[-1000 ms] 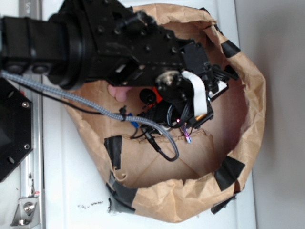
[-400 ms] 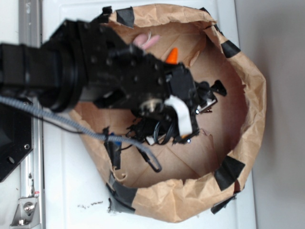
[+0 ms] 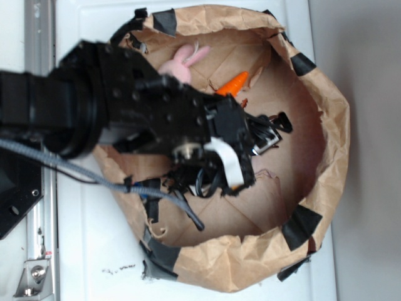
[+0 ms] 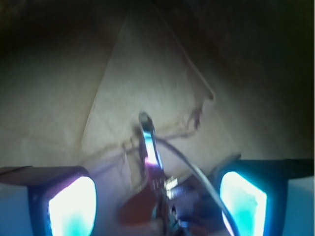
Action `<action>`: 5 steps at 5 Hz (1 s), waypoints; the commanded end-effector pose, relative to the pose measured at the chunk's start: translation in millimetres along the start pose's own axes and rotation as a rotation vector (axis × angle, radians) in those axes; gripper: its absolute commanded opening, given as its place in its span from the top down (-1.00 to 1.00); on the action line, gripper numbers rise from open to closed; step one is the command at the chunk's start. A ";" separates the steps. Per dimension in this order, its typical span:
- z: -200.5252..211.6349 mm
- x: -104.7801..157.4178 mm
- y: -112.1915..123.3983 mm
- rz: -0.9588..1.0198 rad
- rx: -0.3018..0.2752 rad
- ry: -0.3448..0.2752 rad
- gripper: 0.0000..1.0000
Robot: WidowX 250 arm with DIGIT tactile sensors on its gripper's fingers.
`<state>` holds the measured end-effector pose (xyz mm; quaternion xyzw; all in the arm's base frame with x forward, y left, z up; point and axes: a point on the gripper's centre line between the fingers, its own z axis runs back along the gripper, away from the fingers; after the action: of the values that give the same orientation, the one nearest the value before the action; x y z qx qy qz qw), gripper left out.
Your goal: Grab the silver keys.
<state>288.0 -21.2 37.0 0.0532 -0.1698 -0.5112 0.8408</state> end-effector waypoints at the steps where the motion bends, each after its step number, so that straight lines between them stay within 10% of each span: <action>1: -1.6 16.9 5.9 0.044 0.011 -0.004 1.00; 5: 3.2 15.6 13.3 0.053 0.028 0.000 1.00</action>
<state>301.0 -21.8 29.9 0.0478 -0.1496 -0.4811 0.8625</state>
